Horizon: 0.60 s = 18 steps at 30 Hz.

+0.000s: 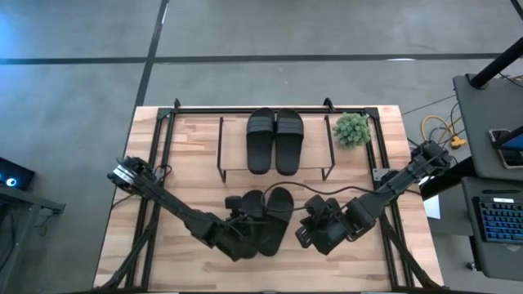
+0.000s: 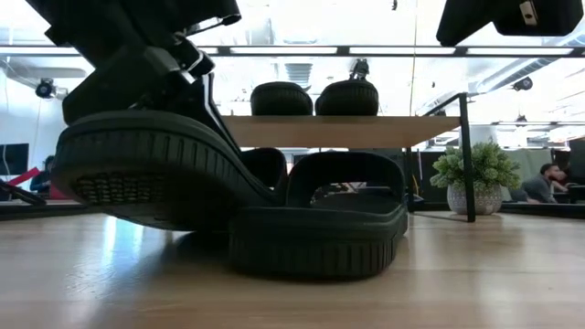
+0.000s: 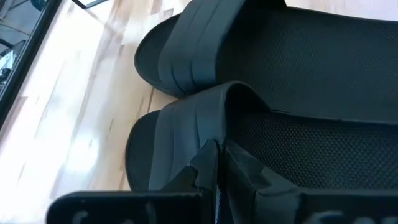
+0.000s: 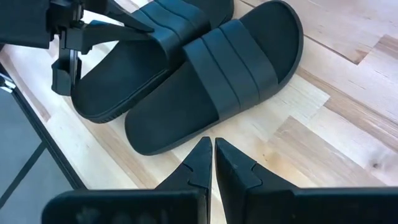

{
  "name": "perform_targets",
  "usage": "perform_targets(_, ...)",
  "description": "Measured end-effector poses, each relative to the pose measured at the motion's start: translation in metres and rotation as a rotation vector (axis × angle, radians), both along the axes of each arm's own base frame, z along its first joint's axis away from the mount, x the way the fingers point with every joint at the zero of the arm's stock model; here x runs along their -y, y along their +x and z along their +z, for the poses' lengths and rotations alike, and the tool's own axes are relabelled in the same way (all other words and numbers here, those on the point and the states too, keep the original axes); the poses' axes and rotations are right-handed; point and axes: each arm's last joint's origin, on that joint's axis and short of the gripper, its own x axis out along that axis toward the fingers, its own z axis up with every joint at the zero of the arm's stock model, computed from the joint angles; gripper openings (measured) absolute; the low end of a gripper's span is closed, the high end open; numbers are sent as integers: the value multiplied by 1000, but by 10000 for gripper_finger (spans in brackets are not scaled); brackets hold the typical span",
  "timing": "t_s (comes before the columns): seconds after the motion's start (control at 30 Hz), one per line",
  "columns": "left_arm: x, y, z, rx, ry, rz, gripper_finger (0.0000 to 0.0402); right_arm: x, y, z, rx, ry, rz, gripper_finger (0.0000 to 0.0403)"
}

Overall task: Pick and place slides into the shelf
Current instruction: Move the black slides under the shelf

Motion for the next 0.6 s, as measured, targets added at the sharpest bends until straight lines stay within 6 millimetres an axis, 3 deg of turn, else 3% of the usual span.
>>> perform_targets(0.17,-2,1,6,4,-49,-13,12,0,0,0,0,0,0,13)
perform_targets(0.6,-5,-7,36,41,-147,-47,128,-1,0,0,8,6,3,13)
